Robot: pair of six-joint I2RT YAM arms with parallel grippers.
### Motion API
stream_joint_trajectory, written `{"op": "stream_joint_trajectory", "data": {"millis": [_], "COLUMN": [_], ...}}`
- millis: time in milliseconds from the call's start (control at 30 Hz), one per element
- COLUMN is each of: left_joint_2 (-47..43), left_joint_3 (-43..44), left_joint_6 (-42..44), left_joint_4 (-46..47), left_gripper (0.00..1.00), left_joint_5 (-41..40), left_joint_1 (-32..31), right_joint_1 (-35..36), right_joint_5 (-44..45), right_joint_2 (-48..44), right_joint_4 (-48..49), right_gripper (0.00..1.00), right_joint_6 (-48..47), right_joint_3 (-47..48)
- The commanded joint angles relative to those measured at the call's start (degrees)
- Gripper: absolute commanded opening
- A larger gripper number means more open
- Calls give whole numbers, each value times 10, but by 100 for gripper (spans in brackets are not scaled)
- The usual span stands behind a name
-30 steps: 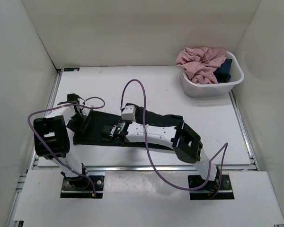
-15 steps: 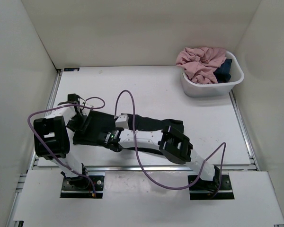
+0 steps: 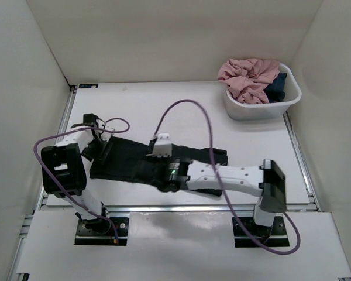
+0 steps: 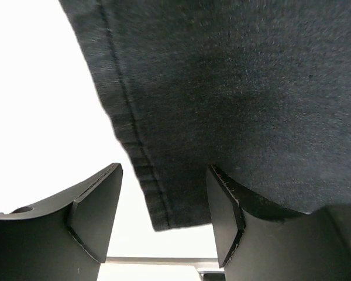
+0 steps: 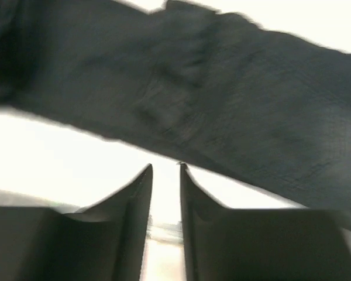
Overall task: Fold and stack the trousers
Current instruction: Fold the trousers
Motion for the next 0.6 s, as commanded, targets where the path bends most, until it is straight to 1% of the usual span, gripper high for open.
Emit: {"op": "stream_joint_trajectory", "data": {"millis": [0,33,67,100,167,200,233,267,300,333,367,400,433,533,567], "left_joint_2": [-43,-48,-54,-60,-73,-73,-78,-84,-89,-111,-124,-134,-143,-149,-134], "left_joint_3": [57,72,89,129,175,199,243,261,275,282,282,276,267,216,200], "left_joint_6": [-7,-7,-7,-7,7,14,14,20,20,13,13,-6,-14,-37,-38], "left_joint_4": [-27,-48,-59,-70,-113,-128,-143,-157,-176,-176,-176,-176,-154,-119,-108], "left_gripper": [71,71,71,72,72,72,72,72,72,72,72,73,74,75,75], "left_joint_5": [-9,-9,-2,4,20,44,57,72,108,134,164,195,243,285,296], "left_joint_1": [-4,-4,-4,-4,-4,-9,-20,-30,-44,-80,-103,-128,-178,-247,-256], "right_joint_1": [-80,-116,-131,-144,-175,-187,-198,-223,-235,-257,-264,-264,-270,-263,-263], "right_joint_5": [4,-29,-43,-55,-95,-107,-118,-132,-146,-186,-205,-221,-230,-210,-205], "right_joint_2": [-13,-13,-13,-13,-8,0,0,15,21,29,48,57,64,50,25], "right_joint_4": [7,7,17,26,67,75,87,97,113,153,166,175,175,170,170], "right_gripper": [19,3,0,0,0,0,0,0,0,0,0,0,0,0,1], "right_joint_6": [71,78,78,78,71,78,86,86,80,69,61,47,41,22,16], "right_joint_3": [-97,-112,-126,-153,-180,-192,-215,-228,-240,-258,-258,-258,-258,-233,-233]}}
